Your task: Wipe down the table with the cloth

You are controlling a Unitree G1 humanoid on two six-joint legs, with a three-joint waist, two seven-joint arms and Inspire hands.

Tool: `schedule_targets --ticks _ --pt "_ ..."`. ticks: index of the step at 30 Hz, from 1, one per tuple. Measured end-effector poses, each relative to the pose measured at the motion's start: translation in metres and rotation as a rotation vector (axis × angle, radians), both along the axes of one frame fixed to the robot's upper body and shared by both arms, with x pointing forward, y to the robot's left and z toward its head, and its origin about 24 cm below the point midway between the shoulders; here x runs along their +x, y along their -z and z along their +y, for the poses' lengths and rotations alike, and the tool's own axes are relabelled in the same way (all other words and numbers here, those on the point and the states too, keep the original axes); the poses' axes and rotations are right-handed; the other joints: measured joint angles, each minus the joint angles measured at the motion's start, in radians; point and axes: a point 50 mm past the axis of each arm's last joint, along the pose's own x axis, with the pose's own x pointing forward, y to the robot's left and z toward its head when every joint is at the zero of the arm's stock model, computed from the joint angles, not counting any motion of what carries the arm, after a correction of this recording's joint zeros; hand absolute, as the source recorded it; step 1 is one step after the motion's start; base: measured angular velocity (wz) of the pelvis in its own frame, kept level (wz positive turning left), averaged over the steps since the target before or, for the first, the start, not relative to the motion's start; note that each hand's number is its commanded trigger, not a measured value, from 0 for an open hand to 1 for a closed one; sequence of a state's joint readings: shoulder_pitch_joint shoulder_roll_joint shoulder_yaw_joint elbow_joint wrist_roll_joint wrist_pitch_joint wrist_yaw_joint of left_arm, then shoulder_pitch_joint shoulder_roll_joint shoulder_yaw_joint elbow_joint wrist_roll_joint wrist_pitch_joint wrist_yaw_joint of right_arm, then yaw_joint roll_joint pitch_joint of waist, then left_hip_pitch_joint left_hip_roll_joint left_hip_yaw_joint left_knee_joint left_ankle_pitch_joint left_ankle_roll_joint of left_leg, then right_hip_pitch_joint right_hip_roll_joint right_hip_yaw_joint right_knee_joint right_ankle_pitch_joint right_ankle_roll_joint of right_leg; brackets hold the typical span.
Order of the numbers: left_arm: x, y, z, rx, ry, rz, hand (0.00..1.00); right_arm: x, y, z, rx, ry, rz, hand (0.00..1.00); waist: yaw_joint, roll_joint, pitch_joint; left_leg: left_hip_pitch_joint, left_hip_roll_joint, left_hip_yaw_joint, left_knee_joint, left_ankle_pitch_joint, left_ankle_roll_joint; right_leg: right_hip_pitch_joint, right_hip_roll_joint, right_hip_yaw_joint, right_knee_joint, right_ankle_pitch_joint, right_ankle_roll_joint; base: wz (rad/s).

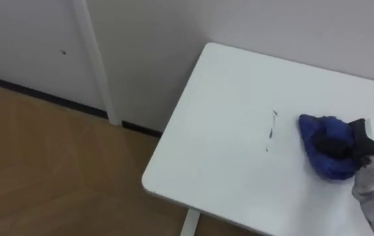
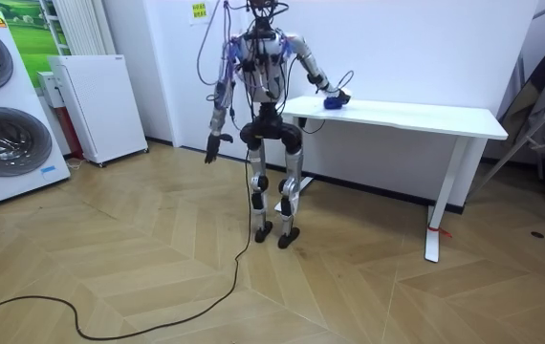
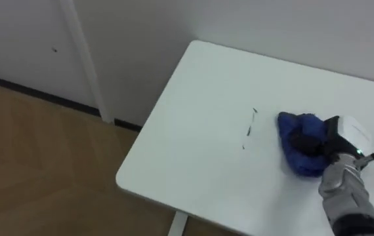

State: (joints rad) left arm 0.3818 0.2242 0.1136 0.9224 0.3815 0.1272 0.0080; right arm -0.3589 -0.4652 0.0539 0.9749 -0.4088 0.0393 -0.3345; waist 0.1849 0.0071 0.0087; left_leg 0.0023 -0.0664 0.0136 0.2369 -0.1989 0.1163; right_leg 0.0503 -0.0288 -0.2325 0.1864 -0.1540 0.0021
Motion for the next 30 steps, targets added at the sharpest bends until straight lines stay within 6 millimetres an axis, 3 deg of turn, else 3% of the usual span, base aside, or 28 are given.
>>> schedule_targets --ticks 4,8,9,13,15,18,21,22,25,28,30 --pt "-0.027 -0.004 0.005 0.011 -0.057 0.061 0.00 -0.023 0.009 -0.016 0.035 0.080 -0.034 1.00 -0.021 -0.007 -0.0053 -0.007 0.001 -0.033 -0.003 0.004 -0.004 0.002 -0.003 -0.026 -0.003 -0.001 -0.001 0.28" --pt "-0.029 -0.006 0.009 0.027 -0.064 0.058 0.00 -0.054 0.021 -0.037 0.080 0.212 -0.031 1.00 -0.068 -0.016 -0.0114 0.011 0.000 -0.055 -0.007 0.004 -0.004 0.039 -0.005 -0.045 -0.007 -0.002 0.000 0.50" --pt "-0.028 -0.008 0.014 0.046 -0.072 0.048 0.00 -0.069 0.027 -0.045 0.099 0.278 -0.017 1.00 -0.074 -0.028 -0.0225 0.021 0.000 -0.048 -0.018 0.004 -0.005 0.050 -0.006 -0.044 -0.018 -0.004 0.003 0.35" --pt "-0.026 -0.013 0.026 0.099 -0.109 0.021 0.00 -0.132 0.044 -0.072 0.131 0.481 0.073 1.00 -0.096 -0.059 -0.0350 0.061 0.001 -0.039 -0.035 0.004 -0.005 0.098 -0.008 -0.059 -0.016 -0.009 0.007 0.28" --pt "-0.024 -0.012 0.026 0.096 -0.109 0.017 0.00 -0.147 0.045 -0.078 0.128 0.524 0.086 1.00 -0.102 -0.064 -0.0341 0.065 0.002 -0.031 -0.037 0.004 -0.005 0.096 -0.011 -0.058 -0.016 -0.012 0.011 -0.06" --pt "-0.025 -0.011 0.024 0.092 -0.097 0.029 0.00 -0.140 0.043 -0.077 0.120 0.494 0.090 1.00 -0.102 -0.058 -0.0324 0.077 0.001 -0.014 -0.039 0.003 -0.004 0.110 -0.011 -0.056 -0.023 -0.012 0.011 -0.36" --pt "-0.012 -0.009 0.021 0.080 -0.072 0.004 0.00 -0.117 0.035 -0.072 0.082 0.438 0.087 1.00 -0.075 -0.040 -0.0214 0.078 0.004 0.018 -0.040 0.001 -0.008 0.099 -0.008 -0.036 -0.018 -0.013 0.011 -0.45" --pt "-0.007 -0.007 0.018 0.069 -0.057 0.000 0.00 -0.100 0.030 -0.066 0.051 0.383 0.085 1.00 -0.059 -0.033 -0.0176 0.071 0.005 0.035 -0.038 0.001 -0.009 0.083 -0.003 -0.015 -0.017 -0.017 0.005 -0.70" --pt "0.004 -0.003 0.011 0.037 -0.027 -0.008 0.00 -0.058 0.017 -0.046 -0.013 0.232 0.077 1.00 -0.024 -0.016 -0.0123 0.034 0.013 0.039 -0.028 0.008 -0.018 0.025 -0.002 -0.015 0.015 -0.008 -0.017 -0.66" --pt "0.002 -0.002 0.011 0.033 -0.027 -0.006 0.00 -0.008 0.003 -0.005 -0.060 -0.002 0.055 1.00 0.001 -0.014 -0.0037 -0.008 0.021 0.021 -0.002 0.010 -0.028 -0.022 0.005 -0.033 0.030 -0.001 -0.039 -0.33" --pt "0.004 -0.001 0.008 0.025 -0.006 -0.003 0.00 0.006 -0.004 0.007 -0.081 -0.083 0.033 1.00 0.015 -0.020 0.0008 -0.029 0.021 0.008 0.011 0.012 -0.035 -0.051 0.003 -0.043 0.041 -0.014 -0.048 0.25"
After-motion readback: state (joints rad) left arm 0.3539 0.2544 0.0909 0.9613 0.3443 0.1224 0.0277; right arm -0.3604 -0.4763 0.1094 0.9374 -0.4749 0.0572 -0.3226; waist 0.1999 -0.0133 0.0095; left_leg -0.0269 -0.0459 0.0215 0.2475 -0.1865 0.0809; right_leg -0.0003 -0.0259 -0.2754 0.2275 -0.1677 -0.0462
